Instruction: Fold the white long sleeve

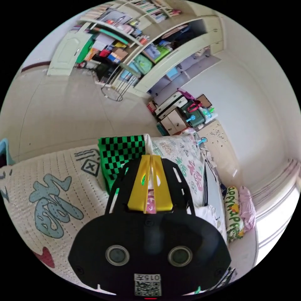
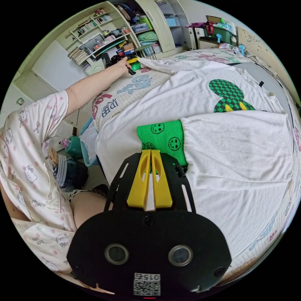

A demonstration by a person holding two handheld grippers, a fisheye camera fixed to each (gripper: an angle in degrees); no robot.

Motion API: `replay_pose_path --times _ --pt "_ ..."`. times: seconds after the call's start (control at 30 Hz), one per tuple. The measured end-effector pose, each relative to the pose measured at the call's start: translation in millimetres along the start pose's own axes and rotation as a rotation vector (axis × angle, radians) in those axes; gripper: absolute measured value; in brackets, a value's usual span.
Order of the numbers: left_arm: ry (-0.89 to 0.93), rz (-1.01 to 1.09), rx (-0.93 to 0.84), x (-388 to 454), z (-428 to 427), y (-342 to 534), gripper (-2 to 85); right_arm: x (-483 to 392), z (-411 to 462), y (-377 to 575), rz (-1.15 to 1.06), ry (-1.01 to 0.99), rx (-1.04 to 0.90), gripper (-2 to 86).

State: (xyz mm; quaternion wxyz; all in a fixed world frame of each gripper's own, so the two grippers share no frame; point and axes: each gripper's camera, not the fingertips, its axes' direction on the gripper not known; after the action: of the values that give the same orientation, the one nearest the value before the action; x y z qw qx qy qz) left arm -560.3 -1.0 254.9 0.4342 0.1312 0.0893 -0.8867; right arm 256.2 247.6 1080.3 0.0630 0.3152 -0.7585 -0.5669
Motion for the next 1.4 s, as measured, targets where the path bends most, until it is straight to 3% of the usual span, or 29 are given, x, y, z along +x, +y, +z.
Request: replay_pose_path --times 0.1,0.17,0.27,0.33,0.47,0.53,0.83,1.0,1.23,1.3,1.4 --pt "0.081 0.240 0.051 129.2 -29.0 14.3 -0.6 -14.5 -1.8 -13.6 0.005 0.008 0.004 -0.3" --pt "0.143 0.533 0.083 244.8 -59.1 51.7 -0.5 -25.5 -4.1 -26.4 0.012 0.010 0.001 0.2" --pt "0.368 1.108 0.114 424.6 -133.7 199.6 -0.2 -42.1 -11.5 -40.4 0.030 0.017 0.005 2.5" --pt "0.528 1.429 0.004 503.4 -169.4 347.1 0.1 -50.8 -24.0 -41.8 0.037 -0.017 0.021 5.0" --pt "0.579 1.685 -0.294 545.5 -144.9 521.0 0.2 -64.0 -77.8 -22.2 0.084 -0.103 0.111 5.7" --pt "0.518 1.721 -0.400 552.5 -119.3 575.5 0.3 -65.5 -94.6 -9.4 0.098 -0.163 0.115 5.8" --pt "0.462 1.606 -0.416 590.2 -102.1 588.2 0.3 -24.5 -155.1 -0.6 0.376 -0.036 0.367 9.8" --pt "0.424 1.608 -0.432 604.3 -83.4 609.2 0.5 -4.7 -129.4 -83.1 0.426 -0.018 0.268 10.4" --pt "0.282 1.613 -0.416 597.4 -81.8 609.1 0.8 -61.5 -124.2 -154.4 0.320 0.082 0.143 1.5" --pt "0.328 1.610 -0.387 598.7 -100.1 602.3 0.5 -64.5 -137.9 -151.7 0.336 0.020 0.183 1.1" --pt "0.477 1.602 -0.503 602.4 -97.4 620.9 0.0 -69.5 -172.7 -136.5 0.362 -0.111 0.279 0.7"
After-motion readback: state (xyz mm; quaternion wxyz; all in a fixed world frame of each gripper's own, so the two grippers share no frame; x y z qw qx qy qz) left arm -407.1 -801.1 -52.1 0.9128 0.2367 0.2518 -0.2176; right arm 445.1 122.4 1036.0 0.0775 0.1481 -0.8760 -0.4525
